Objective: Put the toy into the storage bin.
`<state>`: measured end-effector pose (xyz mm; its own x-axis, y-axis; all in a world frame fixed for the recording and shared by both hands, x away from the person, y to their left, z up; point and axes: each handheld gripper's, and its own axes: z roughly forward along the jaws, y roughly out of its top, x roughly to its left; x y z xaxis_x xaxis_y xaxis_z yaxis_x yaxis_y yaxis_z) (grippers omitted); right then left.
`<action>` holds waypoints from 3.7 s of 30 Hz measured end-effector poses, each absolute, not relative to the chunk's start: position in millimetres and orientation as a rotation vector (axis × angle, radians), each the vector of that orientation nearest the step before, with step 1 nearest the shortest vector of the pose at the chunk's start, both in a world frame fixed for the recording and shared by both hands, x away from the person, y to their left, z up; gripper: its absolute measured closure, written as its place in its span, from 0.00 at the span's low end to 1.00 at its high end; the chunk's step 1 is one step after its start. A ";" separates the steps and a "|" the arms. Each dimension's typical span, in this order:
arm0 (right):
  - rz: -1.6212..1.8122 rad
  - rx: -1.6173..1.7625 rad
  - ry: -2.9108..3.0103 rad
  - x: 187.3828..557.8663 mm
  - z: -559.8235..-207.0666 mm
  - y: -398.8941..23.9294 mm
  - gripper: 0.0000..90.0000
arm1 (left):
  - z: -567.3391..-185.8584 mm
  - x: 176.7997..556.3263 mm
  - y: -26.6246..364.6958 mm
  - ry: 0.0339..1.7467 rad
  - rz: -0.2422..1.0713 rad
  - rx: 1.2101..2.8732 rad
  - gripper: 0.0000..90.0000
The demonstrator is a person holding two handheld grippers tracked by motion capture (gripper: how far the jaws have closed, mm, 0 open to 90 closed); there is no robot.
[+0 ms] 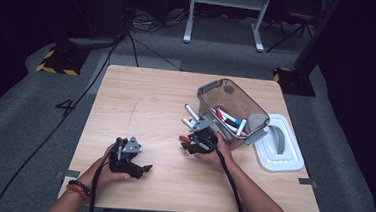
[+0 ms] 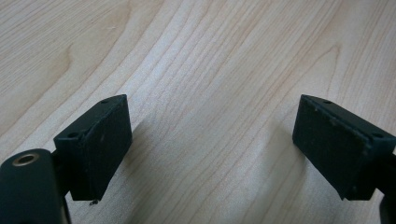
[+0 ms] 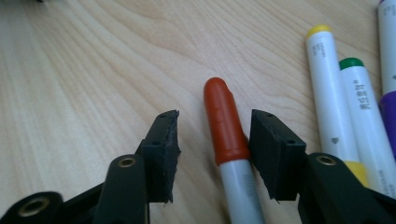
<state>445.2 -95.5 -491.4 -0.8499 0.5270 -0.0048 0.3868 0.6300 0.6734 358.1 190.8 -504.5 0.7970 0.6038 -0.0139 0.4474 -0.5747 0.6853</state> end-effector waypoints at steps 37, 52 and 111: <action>1.310 0.561 2.567 407.9 -426.1 -122.8 0.83 | -504.5 358.1 190.8 0.773 0.288 2.279 0.14; 1.407 0.568 2.412 401.3 -357.6 -146.1 0.83 | -504.4 358.3 190.8 0.772 0.287 2.281 0.14; 0.787 0.965 2.597 516.1 -382.0 -178.2 0.83 | -504.5 358.2 190.6 0.774 0.287 2.279 0.14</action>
<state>516.1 -178.2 -382.0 -0.7453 0.6646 -0.0529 0.5233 0.6323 0.5712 358.2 190.6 -504.5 0.7967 0.6042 -0.0147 0.4482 -0.5745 0.6849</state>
